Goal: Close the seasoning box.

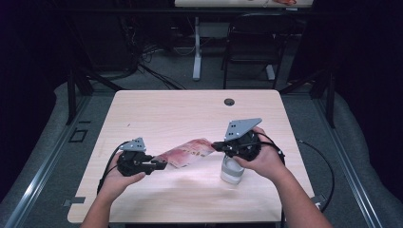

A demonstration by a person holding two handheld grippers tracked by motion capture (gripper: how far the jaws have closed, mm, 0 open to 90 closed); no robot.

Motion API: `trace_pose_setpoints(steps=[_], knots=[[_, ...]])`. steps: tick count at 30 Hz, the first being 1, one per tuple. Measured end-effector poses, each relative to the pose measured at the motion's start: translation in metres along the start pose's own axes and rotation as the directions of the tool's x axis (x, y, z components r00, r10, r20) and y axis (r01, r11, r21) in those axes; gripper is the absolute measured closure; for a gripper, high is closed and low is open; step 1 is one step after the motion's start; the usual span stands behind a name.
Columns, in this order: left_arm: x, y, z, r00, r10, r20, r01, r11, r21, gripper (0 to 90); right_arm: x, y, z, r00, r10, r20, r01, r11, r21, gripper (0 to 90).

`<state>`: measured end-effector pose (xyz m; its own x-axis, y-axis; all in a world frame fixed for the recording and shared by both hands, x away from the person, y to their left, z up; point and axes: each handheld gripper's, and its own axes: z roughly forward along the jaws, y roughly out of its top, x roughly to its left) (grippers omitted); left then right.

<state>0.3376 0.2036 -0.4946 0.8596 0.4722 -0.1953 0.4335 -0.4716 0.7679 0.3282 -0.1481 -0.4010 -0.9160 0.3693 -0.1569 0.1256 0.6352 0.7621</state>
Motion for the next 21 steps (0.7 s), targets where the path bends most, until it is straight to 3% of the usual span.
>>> trace_pose_setpoints(steps=[10, 21], knots=[[-0.0017, 0.0031, -0.0050, 0.9983, 0.022, -0.054, -0.022, 0.9998, -0.001, 57.8, 0.0010, 0.0047, 0.0005, 0.9998, -0.018, 0.002, 0.018, 0.9997, 0.016, 90.0], [-0.0033, 0.0043, -0.0073, 0.9977, 0.031, -0.060, -0.032, 0.9994, -0.012, 55.2, 0.0012, 0.0044, 0.0030, 0.9997, -0.023, 0.007, 0.022, 0.9993, 0.032, 90.0]])
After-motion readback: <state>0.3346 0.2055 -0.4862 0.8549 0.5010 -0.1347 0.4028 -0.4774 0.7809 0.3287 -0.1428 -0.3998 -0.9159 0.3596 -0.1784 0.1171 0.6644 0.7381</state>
